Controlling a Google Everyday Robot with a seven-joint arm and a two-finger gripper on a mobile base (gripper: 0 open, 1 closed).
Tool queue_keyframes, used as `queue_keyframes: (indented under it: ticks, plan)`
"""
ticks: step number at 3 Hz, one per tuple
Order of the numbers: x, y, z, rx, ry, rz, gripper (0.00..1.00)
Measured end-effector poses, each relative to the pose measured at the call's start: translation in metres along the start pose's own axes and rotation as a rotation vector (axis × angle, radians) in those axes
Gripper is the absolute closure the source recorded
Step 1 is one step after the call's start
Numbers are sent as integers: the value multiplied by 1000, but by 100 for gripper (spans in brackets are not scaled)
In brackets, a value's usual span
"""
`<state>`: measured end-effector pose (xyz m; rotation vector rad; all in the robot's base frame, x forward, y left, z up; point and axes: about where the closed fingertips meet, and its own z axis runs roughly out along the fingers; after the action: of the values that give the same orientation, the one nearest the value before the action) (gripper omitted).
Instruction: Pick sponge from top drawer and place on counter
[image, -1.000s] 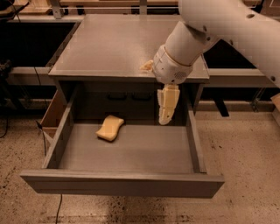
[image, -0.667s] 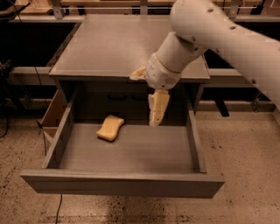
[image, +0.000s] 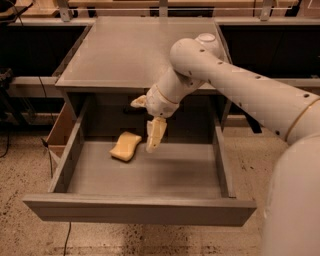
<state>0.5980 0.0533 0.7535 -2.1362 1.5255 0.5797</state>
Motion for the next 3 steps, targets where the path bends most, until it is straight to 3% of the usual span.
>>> queue_keyframes:
  ticks: [2,3]
  plan:
    - [6,-41,79,30,-71,84,0]
    - [14,-49,108,96,-65,157,0]
